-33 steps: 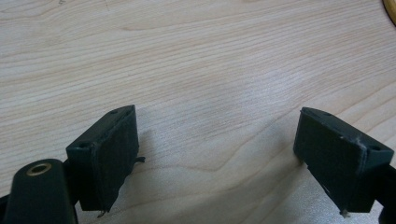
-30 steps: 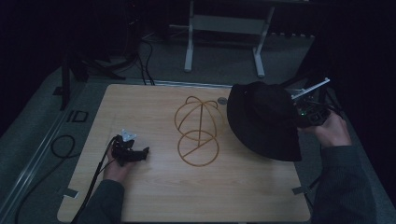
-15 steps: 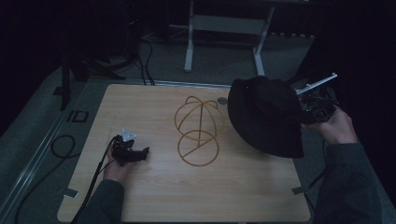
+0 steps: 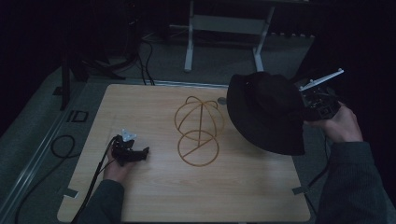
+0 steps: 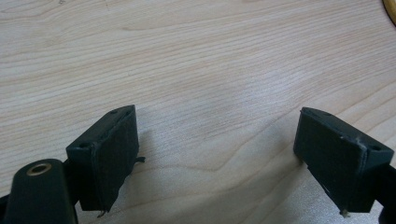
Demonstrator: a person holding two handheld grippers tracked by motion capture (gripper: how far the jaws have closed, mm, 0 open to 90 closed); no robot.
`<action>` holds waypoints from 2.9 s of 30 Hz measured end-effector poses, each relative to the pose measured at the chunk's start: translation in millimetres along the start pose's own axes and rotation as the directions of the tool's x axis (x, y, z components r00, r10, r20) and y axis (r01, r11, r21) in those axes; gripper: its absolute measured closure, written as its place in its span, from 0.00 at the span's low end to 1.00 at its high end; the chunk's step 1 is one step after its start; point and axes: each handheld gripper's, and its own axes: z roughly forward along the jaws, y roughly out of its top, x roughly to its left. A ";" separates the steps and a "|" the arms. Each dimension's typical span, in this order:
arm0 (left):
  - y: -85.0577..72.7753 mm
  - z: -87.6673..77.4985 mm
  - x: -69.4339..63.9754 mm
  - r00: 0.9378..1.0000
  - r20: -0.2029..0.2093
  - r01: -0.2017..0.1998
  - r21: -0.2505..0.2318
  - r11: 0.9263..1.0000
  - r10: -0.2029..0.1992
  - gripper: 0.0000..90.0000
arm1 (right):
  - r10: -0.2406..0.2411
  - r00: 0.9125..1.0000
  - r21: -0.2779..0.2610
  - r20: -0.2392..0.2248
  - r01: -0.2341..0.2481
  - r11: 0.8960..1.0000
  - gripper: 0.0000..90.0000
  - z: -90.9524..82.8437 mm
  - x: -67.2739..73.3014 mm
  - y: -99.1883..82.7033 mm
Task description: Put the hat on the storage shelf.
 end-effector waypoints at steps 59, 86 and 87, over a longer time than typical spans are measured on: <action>0.0 0.0 0.0 1.000 0.000 0.000 0.001 1.000 0.000 0.16 | -0.148 0.983 -0.126 -0.107 0.135 0.983 0.96 -26.6 24.3 22.7; 0.0 0.0 -0.1 1.000 0.000 0.001 0.000 1.000 -0.001 0.16 | -0.208 0.971 -0.133 -0.114 0.193 0.972 0.96 -28.8 41.3 42.1; 0.0 0.0 -0.1 1.000 0.000 0.001 0.000 1.000 -0.001 0.16 | -0.212 0.970 -0.129 -0.116 0.197 0.972 0.96 -28.8 43.4 44.0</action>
